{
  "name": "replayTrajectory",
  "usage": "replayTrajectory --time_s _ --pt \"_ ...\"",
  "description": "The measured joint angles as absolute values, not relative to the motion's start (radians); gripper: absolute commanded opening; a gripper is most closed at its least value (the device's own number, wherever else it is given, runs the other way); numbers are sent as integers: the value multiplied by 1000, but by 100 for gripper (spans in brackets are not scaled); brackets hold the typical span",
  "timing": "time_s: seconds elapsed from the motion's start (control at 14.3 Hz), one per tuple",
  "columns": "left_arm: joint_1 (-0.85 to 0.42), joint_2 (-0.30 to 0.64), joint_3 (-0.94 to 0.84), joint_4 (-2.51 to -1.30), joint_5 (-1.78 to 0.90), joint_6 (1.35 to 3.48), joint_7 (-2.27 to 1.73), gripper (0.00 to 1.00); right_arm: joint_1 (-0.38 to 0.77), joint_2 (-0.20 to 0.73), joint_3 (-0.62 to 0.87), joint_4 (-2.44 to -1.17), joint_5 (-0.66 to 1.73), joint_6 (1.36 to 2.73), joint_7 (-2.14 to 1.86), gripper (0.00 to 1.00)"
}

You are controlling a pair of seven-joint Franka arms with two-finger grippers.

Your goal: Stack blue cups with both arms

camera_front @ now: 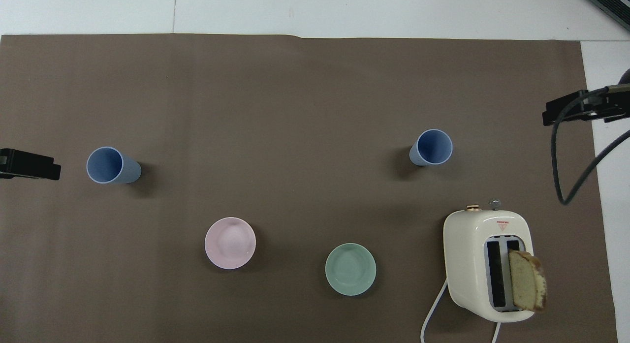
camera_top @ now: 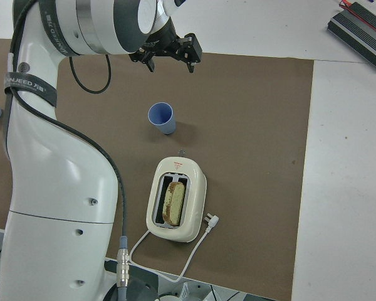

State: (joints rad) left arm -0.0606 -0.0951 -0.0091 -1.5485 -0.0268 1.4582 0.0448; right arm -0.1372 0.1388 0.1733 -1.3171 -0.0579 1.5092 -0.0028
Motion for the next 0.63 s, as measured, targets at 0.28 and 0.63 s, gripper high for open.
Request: replayTrajectory --time_s 0.28,0.63 --pt "-61 -95 -9 -1550 -27 1458 45 100 -137 139 173 -1317 -58 1509 -3 100" --pt "-53 -95 -2 -1551 -27 1469 41 100 -137 139 173 -1317 -58 1509 -3 100"
